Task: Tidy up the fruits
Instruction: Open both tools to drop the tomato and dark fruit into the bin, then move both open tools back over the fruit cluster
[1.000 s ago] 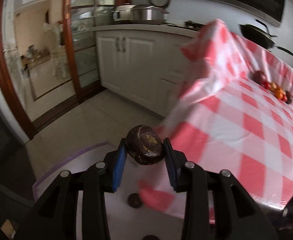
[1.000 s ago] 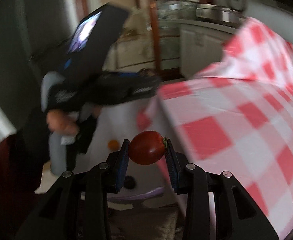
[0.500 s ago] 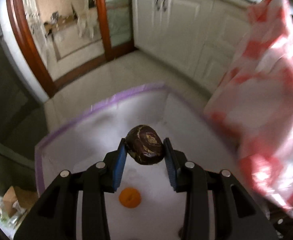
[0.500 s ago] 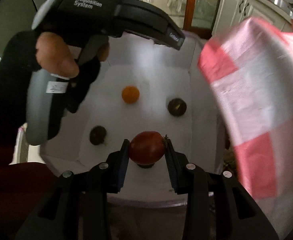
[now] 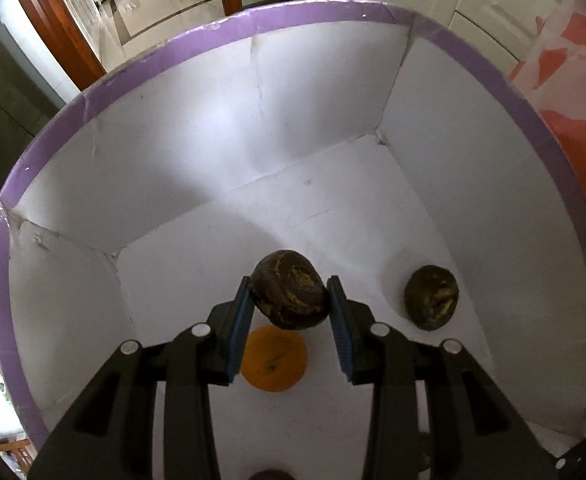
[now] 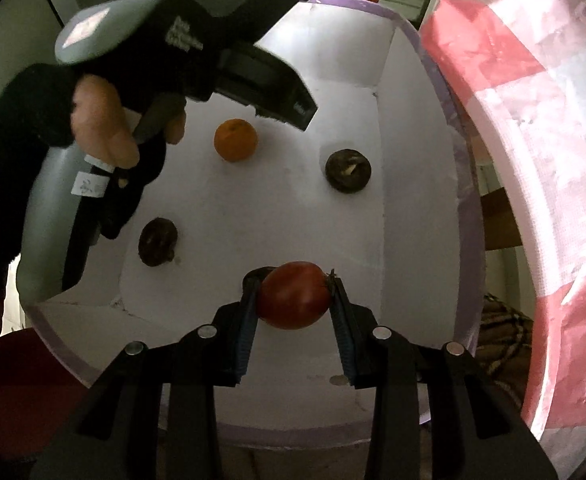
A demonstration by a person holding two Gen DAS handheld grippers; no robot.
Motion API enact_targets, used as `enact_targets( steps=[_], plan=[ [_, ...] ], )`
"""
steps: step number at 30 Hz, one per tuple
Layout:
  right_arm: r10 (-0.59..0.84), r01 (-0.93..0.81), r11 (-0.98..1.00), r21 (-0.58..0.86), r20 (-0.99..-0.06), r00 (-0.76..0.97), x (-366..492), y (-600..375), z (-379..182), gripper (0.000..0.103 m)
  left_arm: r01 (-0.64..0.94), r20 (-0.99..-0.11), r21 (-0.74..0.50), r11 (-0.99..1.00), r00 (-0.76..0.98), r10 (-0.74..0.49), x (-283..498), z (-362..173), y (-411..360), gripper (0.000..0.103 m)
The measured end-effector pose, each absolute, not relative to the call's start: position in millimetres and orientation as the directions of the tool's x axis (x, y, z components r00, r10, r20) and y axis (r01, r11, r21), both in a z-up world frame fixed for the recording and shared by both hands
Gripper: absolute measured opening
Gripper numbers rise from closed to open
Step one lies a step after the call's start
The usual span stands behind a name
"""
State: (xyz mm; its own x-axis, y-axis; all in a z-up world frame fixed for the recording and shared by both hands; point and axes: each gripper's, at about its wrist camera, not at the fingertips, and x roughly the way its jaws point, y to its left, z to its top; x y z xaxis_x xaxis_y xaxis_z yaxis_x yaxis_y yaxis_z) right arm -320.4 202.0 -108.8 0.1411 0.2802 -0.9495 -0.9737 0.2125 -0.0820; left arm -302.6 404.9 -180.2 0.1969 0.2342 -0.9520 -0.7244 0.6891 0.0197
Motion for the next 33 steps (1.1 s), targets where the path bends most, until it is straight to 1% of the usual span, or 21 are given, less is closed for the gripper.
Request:
enact_targets(
  steps=[3,4,5,6,8,11,12,14,15,17,18,20,21,24,26,27,28,29,31,33],
  plan=[
    [0.297,-0.972,0.22,-0.082,-0.943,0.147,-319,200,-104,0.039,-0.727,-0.953,0.024,0.686,0.191,0.235,-304,-178,405,0.039],
    [0.306,-0.971,0.224,-0.084,-0.94,0.152,-319,199,-102,0.045,-0.728,-0.953,0.026,0.685,0.189,0.238,-304,-177,405,0.045],
    [0.314,-0.97,0.227,-0.083,-0.937,0.154,-318,198,-100,0.052,-0.731,-0.952,0.027,0.682,0.19,0.241,-303,-175,405,0.053],
    [0.326,-0.97,0.23,-0.078,-0.933,0.153,-318,197,-97,0.054,-0.733,-0.951,0.028,0.68,0.191,0.245,-302,-173,405,0.058],
    [0.339,-0.969,0.235,-0.075,-0.928,0.154,-319,195,-94,0.054,-0.743,-0.946,0.033,0.668,0.192,0.261,-304,-167,407,0.07],
    [0.37,-0.97,0.236,-0.064,-0.917,0.151,-319,192,-84,0.057,-0.761,-0.939,0.046,0.647,0.188,0.287,-306,-159,411,0.079],
    [0.38,-0.97,0.235,-0.061,-0.913,0.149,-319,191,-81,0.059,-0.765,-0.937,0.052,0.642,0.184,0.295,-306,-156,410,0.081],
    [0.415,-0.973,0.226,-0.056,-0.898,0.148,-322,187,-71,0.066,-0.771,-0.93,0.076,0.632,0.174,0.325,-305,-147,410,0.083],
    [0.426,-0.974,0.221,-0.054,-0.893,0.147,-323,184,-68,0.068,-0.773,-0.927,0.089,0.629,0.167,0.337,-306,-147,408,0.084],
    [0.454,-0.977,0.205,-0.048,-0.88,0.139,-329,178,-58,0.072,-0.773,-0.919,0.124,0.623,0.147,0.366,-299,-137,406,0.09],
    [0.471,-0.98,0.193,-0.046,-0.872,0.134,-331,175,-53,0.074,-0.771,-0.916,0.139,0.621,0.138,0.376,-298,-133,406,0.092],
    [0.492,-0.983,0.178,-0.047,-0.861,0.13,-336,171,-47,0.077,-0.759,-0.915,0.165,0.629,0.121,0.386,-295,-126,401,0.092],
    [0.502,-0.984,0.171,-0.048,-0.855,0.13,-337,169,-43,0.078,-0.755,-0.915,0.17,0.633,0.118,0.387,-295,-124,403,0.092],
    [0.571,-0.985,0.17,-0.033,-0.811,0.126,-338,155,-18,0.081,-0.758,-0.897,0.189,0.625,0.126,0.424,-290,-107,402,0.092],
    [0.626,-0.983,0.184,0.005,-0.772,0.114,-334,142,2,0.085,-0.784,-0.845,0.205,0.586,0.16,0.51,-291,-81,395,0.092],
    [0.651,-0.981,0.191,0.028,-0.751,0.105,-331,136,11,0.086,-0.799,-0.788,0.235,0.554,0.177,0.589,-290,-63,386,0.092],
    [0.683,-0.978,0.2,0.058,-0.724,0.097,-327,127,22,0.087,-0.806,-0.744,0.252,0.536,0.194,0.64,-288,-50,380,0.092],
    [0.707,-0.975,0.207,0.079,-0.701,0.093,-323,119,32,0.087,-0.812,-0.673,0.265,0.52,0.231,0.703,-286,-27,368,0.094],
    [0.755,-0.968,0.234,0.093,-0.645,0.12,-315,97,54,0.087,-0.81,-0.593,0.242,0.535,0.313,0.742,-282,6,348,0.095],
    [0.799,-0.952,0.294,0.087,-0.569,0.195,-302,69,78,0.087,-0.799,-0.502,0.196,0.568,0.416,0.758,-277,42,322,0.1]
  ],
)
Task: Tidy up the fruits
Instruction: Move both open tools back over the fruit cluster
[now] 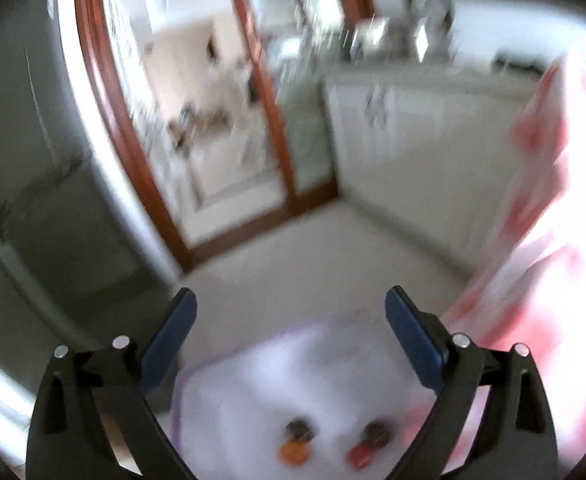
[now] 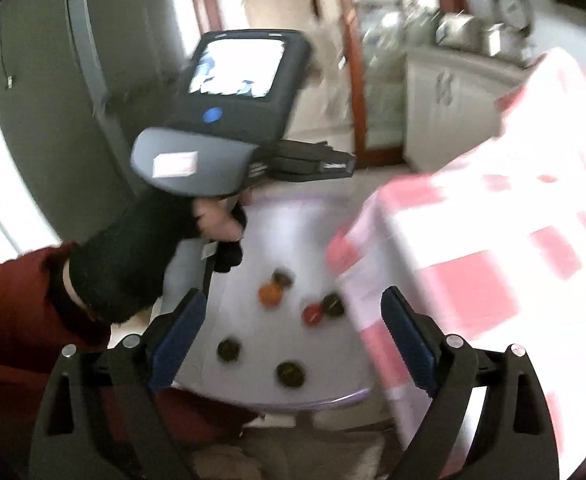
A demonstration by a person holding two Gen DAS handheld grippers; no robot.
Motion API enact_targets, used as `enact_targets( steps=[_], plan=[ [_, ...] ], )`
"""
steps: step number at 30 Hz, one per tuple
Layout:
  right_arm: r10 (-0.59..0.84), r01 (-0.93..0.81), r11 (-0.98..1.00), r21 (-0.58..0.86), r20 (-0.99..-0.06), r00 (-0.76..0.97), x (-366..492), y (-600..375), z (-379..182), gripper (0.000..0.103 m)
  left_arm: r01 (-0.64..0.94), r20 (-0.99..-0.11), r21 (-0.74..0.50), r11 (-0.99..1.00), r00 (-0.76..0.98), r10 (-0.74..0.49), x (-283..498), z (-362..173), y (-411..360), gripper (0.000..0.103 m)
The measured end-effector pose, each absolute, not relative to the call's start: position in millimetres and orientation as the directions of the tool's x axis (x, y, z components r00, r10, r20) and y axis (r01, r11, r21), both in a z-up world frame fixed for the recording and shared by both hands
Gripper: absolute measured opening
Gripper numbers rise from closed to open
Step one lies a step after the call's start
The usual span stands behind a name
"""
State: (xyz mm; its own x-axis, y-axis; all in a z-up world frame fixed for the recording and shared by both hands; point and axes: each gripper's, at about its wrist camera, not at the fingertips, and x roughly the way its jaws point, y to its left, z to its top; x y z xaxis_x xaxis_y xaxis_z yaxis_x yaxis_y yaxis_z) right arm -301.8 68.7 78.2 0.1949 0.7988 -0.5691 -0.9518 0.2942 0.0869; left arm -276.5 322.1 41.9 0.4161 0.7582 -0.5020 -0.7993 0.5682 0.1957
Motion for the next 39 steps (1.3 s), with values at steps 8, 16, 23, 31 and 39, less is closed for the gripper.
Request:
enact_targets(
  steps=[8,16,23,31,39],
  plan=[
    [0.73,-0.729,0.66,0.18,-0.381,0.567,-212,-85,140,0.087,-0.507,-0.392,-0.01,0.862,0.795,0.463,-179,121,202,0.101],
    [0.428,-0.322,0.901,0.292,-0.468,0.773,-93,-241,128,0.087,-0.16,-0.538,-0.104,0.982,0.839,0.079,6,76,46,0.101],
    [0.286,-0.125,0.939,0.321,-0.526,0.801,-19,-313,103,0.087,-0.123,-0.562,-0.304,0.945,0.824,-0.073,108,50,-18,0.101],
    [0.24,-0.059,0.945,0.322,-0.558,0.794,67,-322,92,0.087,-0.109,-0.513,-0.492,0.864,0.838,-0.187,153,38,-16,0.101],
    [0.192,-0.075,0.974,0.215,-0.6,0.777,139,-290,95,0.087,-0.206,-0.546,-0.522,0.828,0.826,-0.139,157,22,11,0.101]
  ],
)
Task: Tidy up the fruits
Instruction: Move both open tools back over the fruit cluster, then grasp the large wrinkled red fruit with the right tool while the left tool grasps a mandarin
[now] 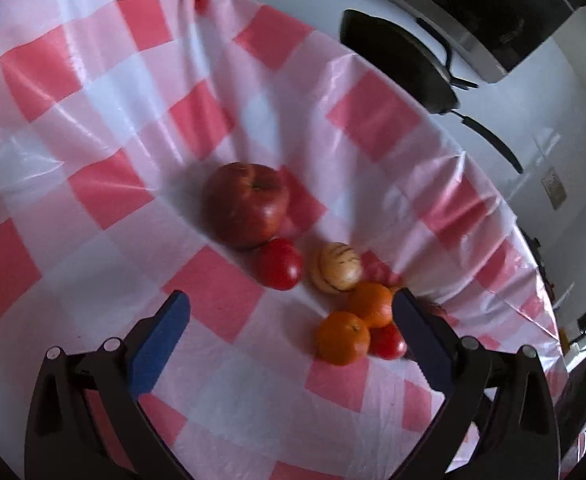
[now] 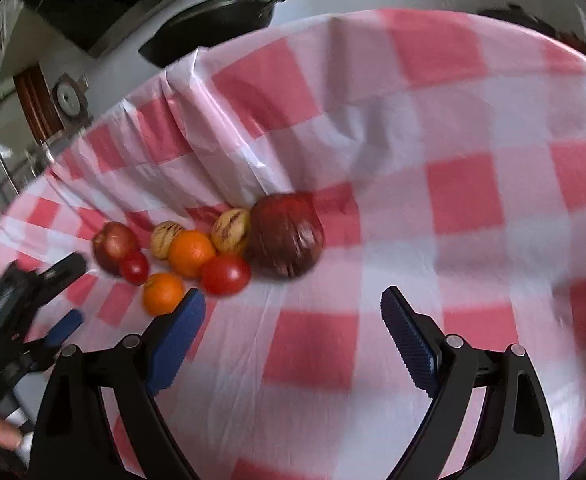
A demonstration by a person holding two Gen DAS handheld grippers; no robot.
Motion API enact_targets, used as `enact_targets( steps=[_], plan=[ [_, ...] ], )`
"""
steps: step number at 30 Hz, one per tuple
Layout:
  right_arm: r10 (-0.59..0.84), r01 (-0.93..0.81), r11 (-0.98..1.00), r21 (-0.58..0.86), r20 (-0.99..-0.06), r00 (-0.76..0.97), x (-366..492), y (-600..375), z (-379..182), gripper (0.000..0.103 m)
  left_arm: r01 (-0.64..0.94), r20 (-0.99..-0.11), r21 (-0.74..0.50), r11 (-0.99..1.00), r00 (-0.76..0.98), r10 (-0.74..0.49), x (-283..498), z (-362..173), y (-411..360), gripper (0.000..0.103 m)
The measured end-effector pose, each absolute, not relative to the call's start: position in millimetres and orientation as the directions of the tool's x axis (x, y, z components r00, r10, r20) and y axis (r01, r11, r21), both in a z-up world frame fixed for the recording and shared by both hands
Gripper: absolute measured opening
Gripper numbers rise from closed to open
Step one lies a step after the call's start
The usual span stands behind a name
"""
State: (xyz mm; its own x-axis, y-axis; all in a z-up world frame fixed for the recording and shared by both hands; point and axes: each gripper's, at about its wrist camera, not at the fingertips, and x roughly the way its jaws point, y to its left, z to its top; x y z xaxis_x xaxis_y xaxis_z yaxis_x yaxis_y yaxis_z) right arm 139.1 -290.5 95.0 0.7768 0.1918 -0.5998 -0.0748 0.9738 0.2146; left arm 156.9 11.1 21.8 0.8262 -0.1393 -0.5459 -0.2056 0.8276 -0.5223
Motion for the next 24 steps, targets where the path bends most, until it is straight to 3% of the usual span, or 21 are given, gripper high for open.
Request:
enact_targets(
  steps=[9,12,24],
  plan=[
    [0.169,-0.04,0.977,0.207,-0.656,0.736,186,-284,84,0.082,-0.205,-0.578,-0.365,0.908,0.814,-0.048,158,27,-14,0.101],
    [0.131,-0.015,0.985,0.171,-0.697,0.705,196,-281,79,0.075,-0.207,-0.582,-0.364,0.908,0.812,-0.048,158,26,-14,0.101],
    [0.024,0.022,0.998,0.053,-0.732,0.681,237,-263,78,0.073,-0.179,-0.594,-0.349,0.92,0.801,-0.07,161,23,-19,0.101]
  ],
)
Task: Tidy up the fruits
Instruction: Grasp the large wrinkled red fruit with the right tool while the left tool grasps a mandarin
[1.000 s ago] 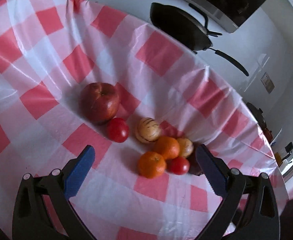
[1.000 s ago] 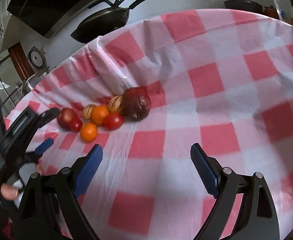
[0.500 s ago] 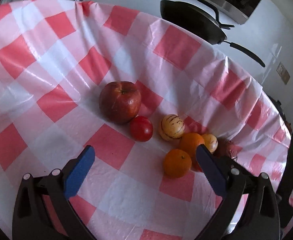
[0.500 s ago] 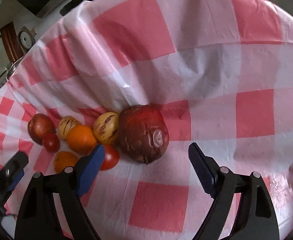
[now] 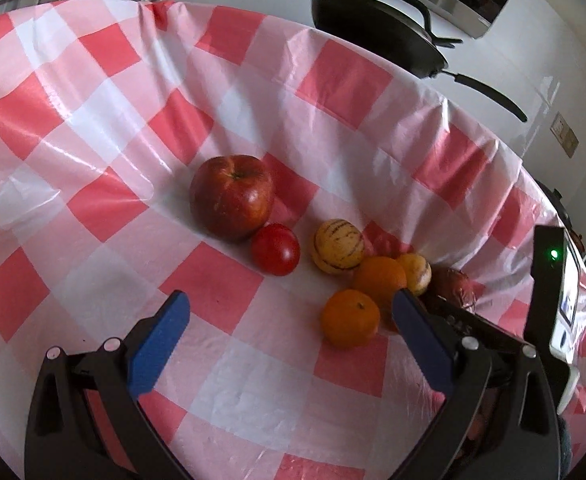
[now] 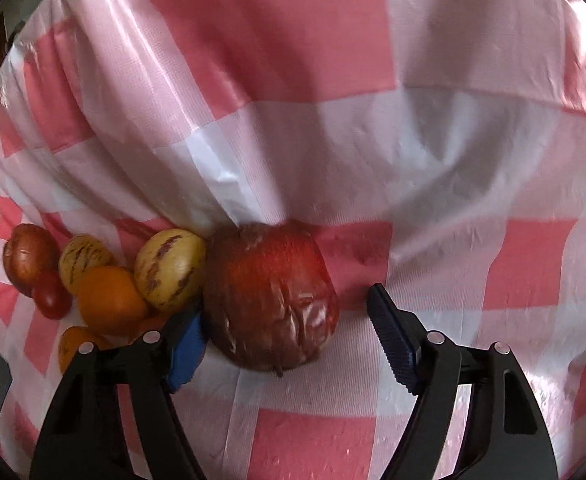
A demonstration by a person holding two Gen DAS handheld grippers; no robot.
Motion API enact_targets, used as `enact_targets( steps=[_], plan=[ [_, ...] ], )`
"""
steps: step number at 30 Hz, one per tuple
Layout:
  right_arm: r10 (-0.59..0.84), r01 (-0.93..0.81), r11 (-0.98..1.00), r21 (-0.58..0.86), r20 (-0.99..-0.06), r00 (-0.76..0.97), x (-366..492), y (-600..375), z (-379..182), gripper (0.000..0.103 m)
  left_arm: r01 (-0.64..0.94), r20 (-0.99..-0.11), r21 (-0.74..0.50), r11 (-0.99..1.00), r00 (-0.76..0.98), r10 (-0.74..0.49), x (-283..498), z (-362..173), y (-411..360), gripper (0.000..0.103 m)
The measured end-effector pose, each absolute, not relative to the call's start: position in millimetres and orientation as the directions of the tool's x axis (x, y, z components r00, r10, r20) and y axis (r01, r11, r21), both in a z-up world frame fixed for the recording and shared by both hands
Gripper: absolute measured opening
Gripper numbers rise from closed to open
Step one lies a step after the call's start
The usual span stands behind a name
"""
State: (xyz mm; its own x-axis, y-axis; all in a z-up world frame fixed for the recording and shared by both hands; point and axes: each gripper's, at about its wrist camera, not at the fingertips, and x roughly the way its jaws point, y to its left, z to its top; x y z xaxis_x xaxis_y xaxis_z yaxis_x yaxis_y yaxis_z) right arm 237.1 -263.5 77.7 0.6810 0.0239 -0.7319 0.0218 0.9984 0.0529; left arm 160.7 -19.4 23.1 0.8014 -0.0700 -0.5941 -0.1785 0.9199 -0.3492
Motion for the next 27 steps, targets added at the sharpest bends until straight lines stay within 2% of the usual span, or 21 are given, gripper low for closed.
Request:
enact_targets(
  steps=[2,5,12,13,14,16,20,24,27],
  plan=[
    [0.07,-0.023,0.997,0.075,-0.721,0.69,233,-262,79,0.052,-0.145,-0.604,-0.334,0.932,0.791,-0.094,163,22,-24,0.101],
    [0.079,0.017,0.992,0.127,-0.713,0.696,219,-271,80,0.052,-0.08,-0.622,-0.304,0.949,0.772,-0.134,167,21,-32,0.101],
    [0.172,0.129,0.916,0.379,-0.664,0.727,147,-328,64,0.053,0.003,-0.678,-0.26,0.966,0.712,-0.184,181,14,-44,0.099],
    [0.189,0.133,0.901,0.412,-0.65,0.736,135,-332,63,0.053,0.017,-0.691,-0.252,0.968,0.697,-0.192,184,12,-47,0.094],
    [0.192,0.137,0.895,0.425,-0.643,0.741,124,-334,61,0.053,0.03,-0.712,-0.248,0.968,0.673,-0.203,189,9,-48,0.084],
    [0.192,0.132,0.894,0.429,-0.633,0.75,106,-331,61,0.053,0.035,-0.738,-0.236,0.971,0.644,-0.202,198,4,-50,0.073],
    [0.162,0.104,0.924,0.367,-0.625,0.764,96,-310,67,0.053,0.067,-0.749,-0.18,0.981,0.637,-0.181,205,4,-57,0.071],
    [0.181,0.103,0.916,0.387,-0.631,0.754,95,-315,66,0.053,0.077,-0.756,-0.154,0.985,0.632,-0.168,216,3,-61,0.071],
    [0.168,0.114,0.922,0.371,-0.646,0.745,95,-317,64,0.053,0.081,-0.762,-0.122,0.989,0.63,-0.146,224,1,-66,0.063]
  ],
)
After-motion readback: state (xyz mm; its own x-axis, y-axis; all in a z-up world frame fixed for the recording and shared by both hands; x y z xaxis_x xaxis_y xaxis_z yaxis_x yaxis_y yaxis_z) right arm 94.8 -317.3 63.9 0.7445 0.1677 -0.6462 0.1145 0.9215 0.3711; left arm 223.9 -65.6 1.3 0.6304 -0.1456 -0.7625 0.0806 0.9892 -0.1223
